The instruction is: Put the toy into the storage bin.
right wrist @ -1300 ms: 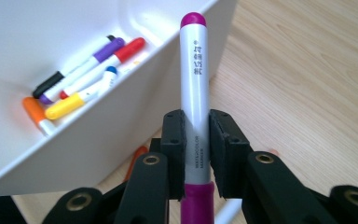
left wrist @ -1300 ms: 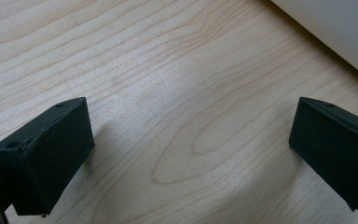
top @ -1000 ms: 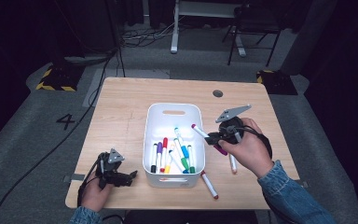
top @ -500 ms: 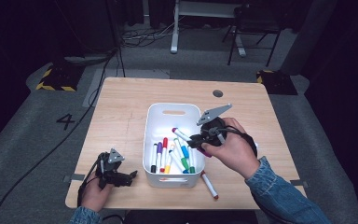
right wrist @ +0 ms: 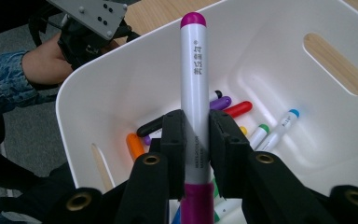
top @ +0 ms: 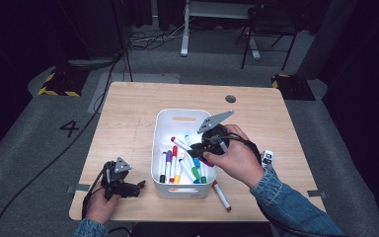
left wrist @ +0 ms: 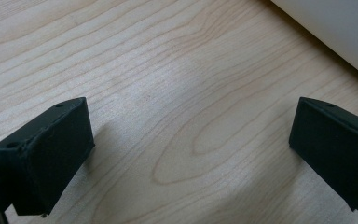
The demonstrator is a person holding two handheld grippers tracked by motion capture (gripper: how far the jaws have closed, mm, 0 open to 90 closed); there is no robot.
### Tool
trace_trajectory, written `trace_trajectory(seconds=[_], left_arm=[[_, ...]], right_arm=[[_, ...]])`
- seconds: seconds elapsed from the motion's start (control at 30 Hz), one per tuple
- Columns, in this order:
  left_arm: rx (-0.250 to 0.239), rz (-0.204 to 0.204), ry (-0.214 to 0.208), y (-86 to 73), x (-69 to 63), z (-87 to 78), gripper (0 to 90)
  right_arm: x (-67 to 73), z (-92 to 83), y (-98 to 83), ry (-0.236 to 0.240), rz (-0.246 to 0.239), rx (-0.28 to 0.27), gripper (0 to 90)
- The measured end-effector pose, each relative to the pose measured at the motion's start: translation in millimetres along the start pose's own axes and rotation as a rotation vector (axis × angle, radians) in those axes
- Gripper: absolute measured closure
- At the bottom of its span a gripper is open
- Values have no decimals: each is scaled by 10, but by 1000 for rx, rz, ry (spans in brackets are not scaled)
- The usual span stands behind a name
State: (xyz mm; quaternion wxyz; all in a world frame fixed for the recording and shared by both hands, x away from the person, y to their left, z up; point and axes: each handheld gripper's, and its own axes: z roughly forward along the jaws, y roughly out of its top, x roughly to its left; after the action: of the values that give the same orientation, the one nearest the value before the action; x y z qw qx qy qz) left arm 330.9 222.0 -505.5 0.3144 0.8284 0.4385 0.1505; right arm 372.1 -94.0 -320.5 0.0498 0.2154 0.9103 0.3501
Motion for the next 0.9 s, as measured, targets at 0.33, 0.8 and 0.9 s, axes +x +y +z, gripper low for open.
trace_trajectory(seconds=[0.33,0.8,0.9], left_arm=[[0,0,0,0,0,0,0],[0,0,0,0,0,0,0],[0,0,0,0,0,0,0]], right_arm=[[-18,162,-109,4,-2,65,769],[10,334,-209,9,-67,107,769],[24,391,-222,6,-85,124,769]])
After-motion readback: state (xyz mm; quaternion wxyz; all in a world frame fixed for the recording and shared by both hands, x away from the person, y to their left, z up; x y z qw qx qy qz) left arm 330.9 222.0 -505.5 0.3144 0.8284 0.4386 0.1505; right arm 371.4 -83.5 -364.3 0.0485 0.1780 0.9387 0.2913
